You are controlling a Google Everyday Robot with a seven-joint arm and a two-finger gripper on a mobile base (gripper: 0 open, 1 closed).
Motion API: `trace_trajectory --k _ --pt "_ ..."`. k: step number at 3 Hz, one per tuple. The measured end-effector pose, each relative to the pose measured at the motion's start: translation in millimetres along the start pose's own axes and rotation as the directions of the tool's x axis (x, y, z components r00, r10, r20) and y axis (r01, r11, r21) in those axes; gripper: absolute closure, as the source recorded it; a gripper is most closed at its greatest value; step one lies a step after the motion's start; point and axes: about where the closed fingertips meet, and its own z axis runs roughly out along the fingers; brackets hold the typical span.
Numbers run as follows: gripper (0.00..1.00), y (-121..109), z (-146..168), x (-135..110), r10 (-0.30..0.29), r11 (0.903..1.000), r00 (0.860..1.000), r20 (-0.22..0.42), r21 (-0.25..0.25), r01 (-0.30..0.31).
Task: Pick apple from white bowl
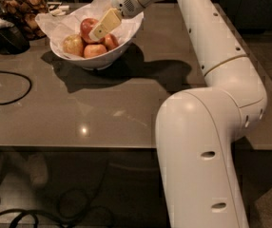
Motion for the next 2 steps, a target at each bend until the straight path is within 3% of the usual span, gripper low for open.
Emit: trace_trajectory --k 2 --pt "0.14 -4 21 14 0.033 0.9985 0.999 -0.024 -0.043 -0.034"
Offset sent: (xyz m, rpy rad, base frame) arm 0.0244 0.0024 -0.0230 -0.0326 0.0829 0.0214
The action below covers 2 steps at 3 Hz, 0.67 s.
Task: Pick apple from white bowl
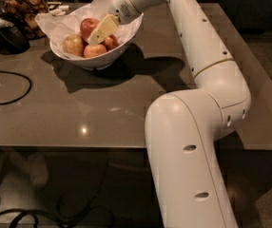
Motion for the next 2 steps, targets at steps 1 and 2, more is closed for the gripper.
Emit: trace_trajectory --k 1,2 --pt "0.15 -1.5 8.4 3.7 0.004 0.9999 1.000 -0.011 -0.016 -0.005" --pt "0.19 -2.9 12.3 5.2 0.008 0.9997 1.000 -0.015 -0.024 -0.008"
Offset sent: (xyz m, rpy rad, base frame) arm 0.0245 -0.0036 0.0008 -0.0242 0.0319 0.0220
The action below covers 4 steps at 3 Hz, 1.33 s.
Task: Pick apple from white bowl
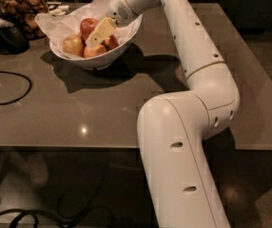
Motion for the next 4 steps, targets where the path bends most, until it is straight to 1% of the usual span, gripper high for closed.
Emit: trace_trajectory --k 1,2,3,4 --pt "0.13 -0.6 2.4 0.4 0.001 1.0000 1.000 -0.001 -0.006 -0.001" --pt "0.13 1.8 2.9 -5.6 -0.004 0.9999 1.000 0.004 -0.012 0.004" --pt "0.32 1.8 2.9 -5.6 -0.004 0.9999 1.000 0.004 -0.012 0.004" --pt "0.54 1.8 2.9 -5.6 -0.004 0.9999 1.000 0.004 -0.012 0.004"
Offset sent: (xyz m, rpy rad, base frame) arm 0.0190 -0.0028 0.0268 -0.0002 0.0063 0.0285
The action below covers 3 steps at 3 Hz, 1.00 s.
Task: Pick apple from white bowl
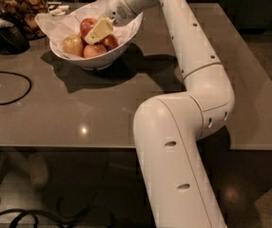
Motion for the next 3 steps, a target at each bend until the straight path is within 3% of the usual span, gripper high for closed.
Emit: trace_trajectory --k 2,3 --pt "0.99 0 0 0 0.000 1.0000 1.000 0.000 0.000 0.000" --pt "1.00 1 -16 -14 -0.004 0.9983 1.000 -0.025 0.057 0.005"
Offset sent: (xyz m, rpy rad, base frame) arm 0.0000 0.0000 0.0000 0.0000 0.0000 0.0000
